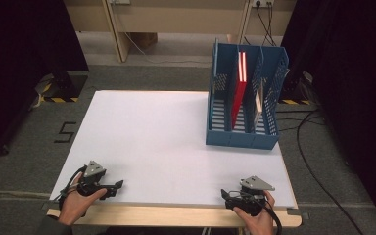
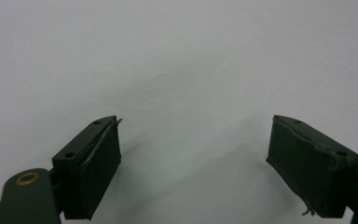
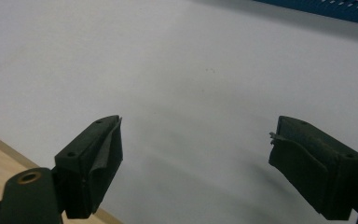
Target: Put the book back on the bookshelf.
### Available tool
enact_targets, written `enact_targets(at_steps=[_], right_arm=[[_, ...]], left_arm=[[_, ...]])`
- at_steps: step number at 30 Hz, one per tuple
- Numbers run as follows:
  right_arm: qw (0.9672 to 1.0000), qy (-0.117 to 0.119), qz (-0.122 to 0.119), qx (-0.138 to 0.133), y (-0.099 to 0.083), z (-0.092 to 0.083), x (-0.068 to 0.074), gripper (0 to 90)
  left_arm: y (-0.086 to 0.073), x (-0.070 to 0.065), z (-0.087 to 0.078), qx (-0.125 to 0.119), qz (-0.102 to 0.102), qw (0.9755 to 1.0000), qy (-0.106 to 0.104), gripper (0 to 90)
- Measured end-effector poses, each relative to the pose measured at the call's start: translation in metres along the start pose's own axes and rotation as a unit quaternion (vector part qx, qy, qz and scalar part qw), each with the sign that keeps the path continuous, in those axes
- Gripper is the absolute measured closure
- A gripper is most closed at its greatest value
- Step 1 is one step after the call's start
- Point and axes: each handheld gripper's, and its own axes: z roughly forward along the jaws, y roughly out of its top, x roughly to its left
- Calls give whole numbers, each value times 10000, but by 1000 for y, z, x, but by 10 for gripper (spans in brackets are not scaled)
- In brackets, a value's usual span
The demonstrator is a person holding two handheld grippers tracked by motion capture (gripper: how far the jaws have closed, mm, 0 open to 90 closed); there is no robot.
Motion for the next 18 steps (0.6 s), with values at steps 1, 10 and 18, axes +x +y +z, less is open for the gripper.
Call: enact_targets(at_steps=[1,10,18], right_arm=[[10000,5,-9,9,0,0,0,166],[10000,22,-34,45,0,2,0,167],[10000,8,-40,41,0,2,0,167]], left_arm=[[0,0,0,-4,0,10000,-5,162],[0,0,0,6,6,10000,0,162],[0,0,0,9,7,10000,0,162]])
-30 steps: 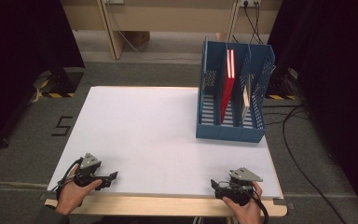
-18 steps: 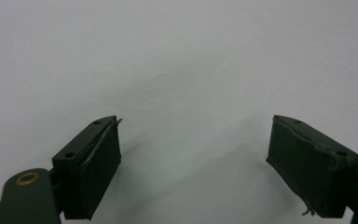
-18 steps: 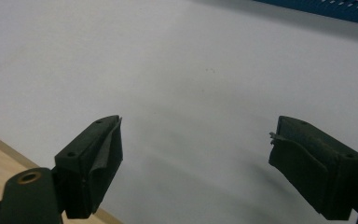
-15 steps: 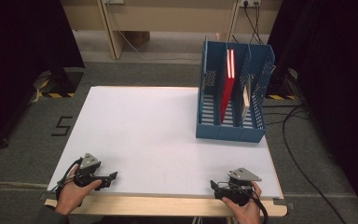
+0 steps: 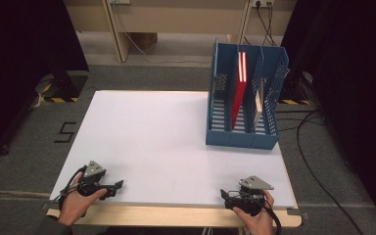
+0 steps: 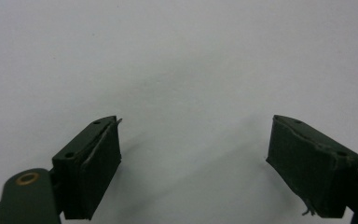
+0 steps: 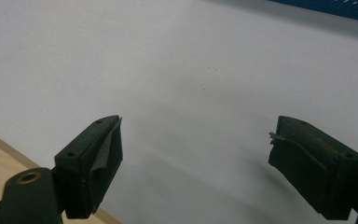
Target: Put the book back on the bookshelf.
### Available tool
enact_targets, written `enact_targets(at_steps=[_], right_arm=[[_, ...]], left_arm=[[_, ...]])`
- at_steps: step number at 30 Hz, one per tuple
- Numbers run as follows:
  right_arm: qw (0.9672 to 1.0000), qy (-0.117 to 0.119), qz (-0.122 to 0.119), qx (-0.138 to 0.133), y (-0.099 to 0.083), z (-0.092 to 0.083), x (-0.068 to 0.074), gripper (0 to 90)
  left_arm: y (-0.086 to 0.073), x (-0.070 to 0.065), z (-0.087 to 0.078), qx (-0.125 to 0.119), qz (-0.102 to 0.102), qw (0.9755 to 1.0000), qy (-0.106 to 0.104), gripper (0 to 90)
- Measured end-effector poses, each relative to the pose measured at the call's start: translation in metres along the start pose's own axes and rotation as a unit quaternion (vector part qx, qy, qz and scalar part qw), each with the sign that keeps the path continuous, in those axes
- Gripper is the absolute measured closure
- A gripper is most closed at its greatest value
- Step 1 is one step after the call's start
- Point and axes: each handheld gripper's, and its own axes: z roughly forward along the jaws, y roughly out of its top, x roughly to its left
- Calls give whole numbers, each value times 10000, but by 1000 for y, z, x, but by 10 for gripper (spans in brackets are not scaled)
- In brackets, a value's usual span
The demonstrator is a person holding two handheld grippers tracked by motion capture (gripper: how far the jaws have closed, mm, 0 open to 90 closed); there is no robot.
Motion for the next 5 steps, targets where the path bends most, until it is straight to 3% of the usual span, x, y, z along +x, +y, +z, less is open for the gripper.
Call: enact_targets(at_steps=[5], right_arm=[[10000,8,-1,-3,0,0,0,167]], left_arm=[[0,0,0,11,5,10000,5,162]])
